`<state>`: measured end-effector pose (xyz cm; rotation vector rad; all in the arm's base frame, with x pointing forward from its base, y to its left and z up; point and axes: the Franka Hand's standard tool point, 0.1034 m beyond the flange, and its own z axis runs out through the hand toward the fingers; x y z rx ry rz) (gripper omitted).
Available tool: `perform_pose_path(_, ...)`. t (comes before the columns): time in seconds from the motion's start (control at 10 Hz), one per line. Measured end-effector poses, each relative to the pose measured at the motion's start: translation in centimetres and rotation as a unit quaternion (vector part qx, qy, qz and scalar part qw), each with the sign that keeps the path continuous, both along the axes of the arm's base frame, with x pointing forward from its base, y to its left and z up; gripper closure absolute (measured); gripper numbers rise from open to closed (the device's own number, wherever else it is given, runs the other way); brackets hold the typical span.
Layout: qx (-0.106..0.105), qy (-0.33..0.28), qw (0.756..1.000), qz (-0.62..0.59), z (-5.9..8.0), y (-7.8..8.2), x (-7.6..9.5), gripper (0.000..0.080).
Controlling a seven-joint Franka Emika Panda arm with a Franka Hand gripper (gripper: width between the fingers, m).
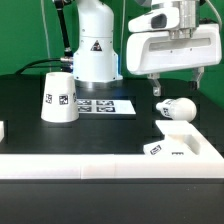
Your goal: Assemble lamp
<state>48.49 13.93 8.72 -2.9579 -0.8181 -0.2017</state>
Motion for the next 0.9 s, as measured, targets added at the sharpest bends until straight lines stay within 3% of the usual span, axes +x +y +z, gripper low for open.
perform_pose_path(0.2,-0.012,-0.006,0.994,0.107,-0.2,0.0,-0.4,0.0101)
perform_pose_path(0.5,-0.017,-0.009,0.99,0.138,-0.3,0.0,-0.5,0.0101)
perform_pose_path(0.9,-0.008,0.005,0.997,0.071,-0.3,3.3,-2.9,0.0101)
